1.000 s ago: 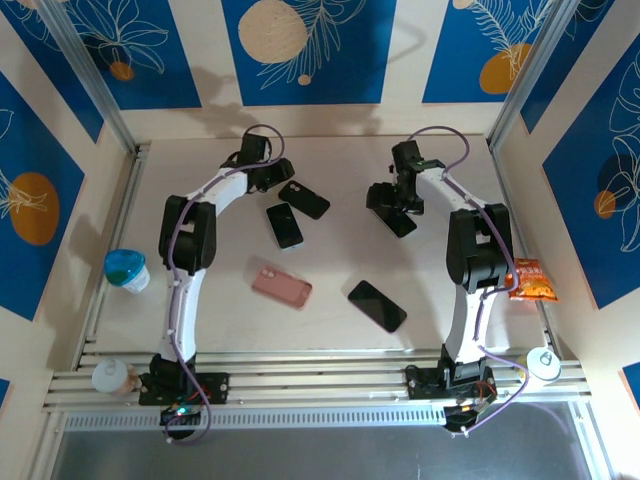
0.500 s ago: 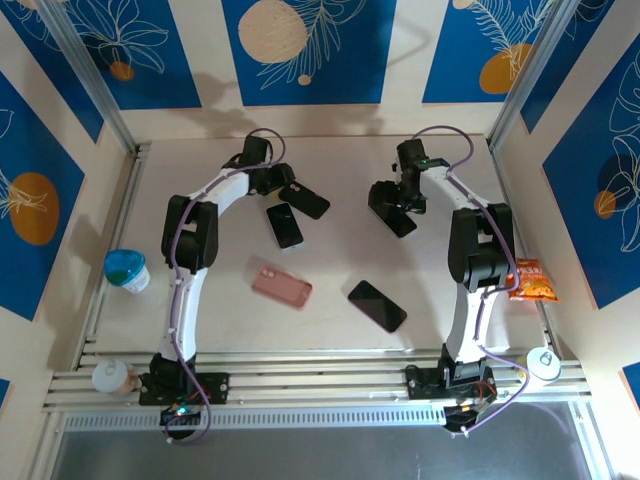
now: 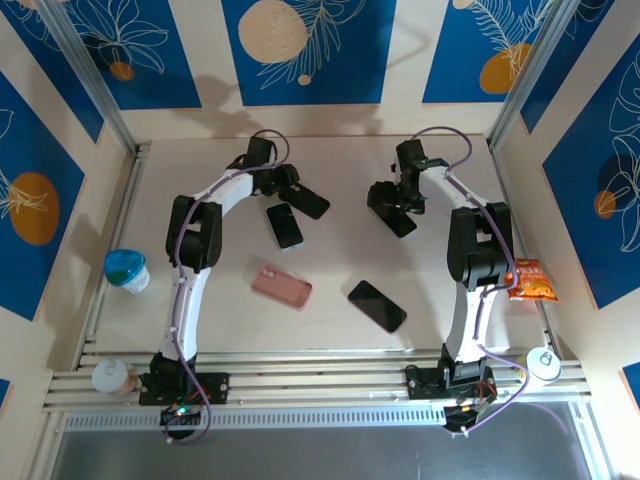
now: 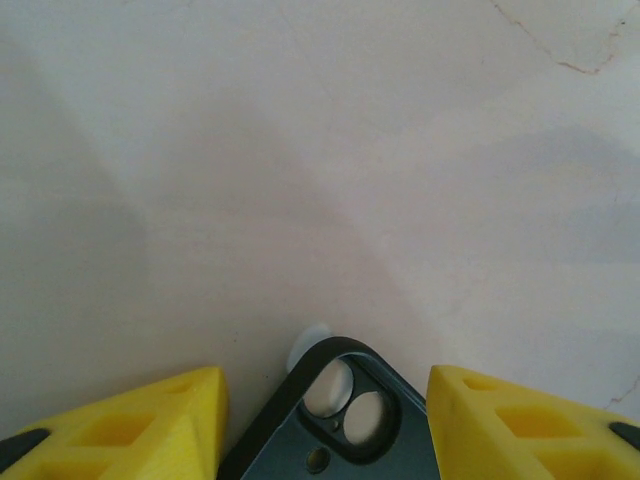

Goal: Put the phone into the phone case

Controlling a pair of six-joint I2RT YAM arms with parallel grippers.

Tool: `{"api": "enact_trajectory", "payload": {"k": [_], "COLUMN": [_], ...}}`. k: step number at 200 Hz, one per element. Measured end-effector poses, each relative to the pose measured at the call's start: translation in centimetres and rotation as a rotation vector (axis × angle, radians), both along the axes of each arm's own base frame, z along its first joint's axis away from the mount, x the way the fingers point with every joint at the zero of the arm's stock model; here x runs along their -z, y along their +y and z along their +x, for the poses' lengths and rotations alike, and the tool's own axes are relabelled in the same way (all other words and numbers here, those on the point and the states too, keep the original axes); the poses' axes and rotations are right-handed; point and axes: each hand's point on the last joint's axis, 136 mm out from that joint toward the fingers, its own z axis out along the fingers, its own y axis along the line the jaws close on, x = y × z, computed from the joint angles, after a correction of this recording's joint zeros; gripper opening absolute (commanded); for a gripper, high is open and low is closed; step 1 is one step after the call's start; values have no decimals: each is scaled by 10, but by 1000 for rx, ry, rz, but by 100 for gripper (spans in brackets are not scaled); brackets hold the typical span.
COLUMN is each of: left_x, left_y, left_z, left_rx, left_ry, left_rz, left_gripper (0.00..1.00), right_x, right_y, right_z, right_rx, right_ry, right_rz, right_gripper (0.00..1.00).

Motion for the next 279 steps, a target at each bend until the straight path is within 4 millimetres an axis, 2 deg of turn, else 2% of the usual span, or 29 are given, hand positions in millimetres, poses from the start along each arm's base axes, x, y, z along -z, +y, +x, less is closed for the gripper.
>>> {"api": "enact_trajectory", "payload": {"k": [42,67,109,166,243,279], "left_x": [0,1,0,-1,-17,-13], "left_y": [-2,-2,-1,10,21,22], "left_z": [0,0,-1,-11,-12,-15], "left_rx": [3,3,2,-13,-37,-42], "left_ry": [-5,-11,-23,-16,-54,-49], "left_rz": [-1,-3,-6,-3,-16,-19], "left_gripper": [56,56,56,56,56,56], "right_x": [4,18,43,44,47,51], "right_y": [-7,-10,-17,-12,17,25], "right_z": [4,13,12,9,-25,-37], "right_rx": [-15,-24,-24,-41,-86,-115], "right_ry": [-3,16,80,84,108,137], "right_rz": [-49,-64,-56,-30,-82,-166], "right_gripper": [100,100,99,99,100,92]}}
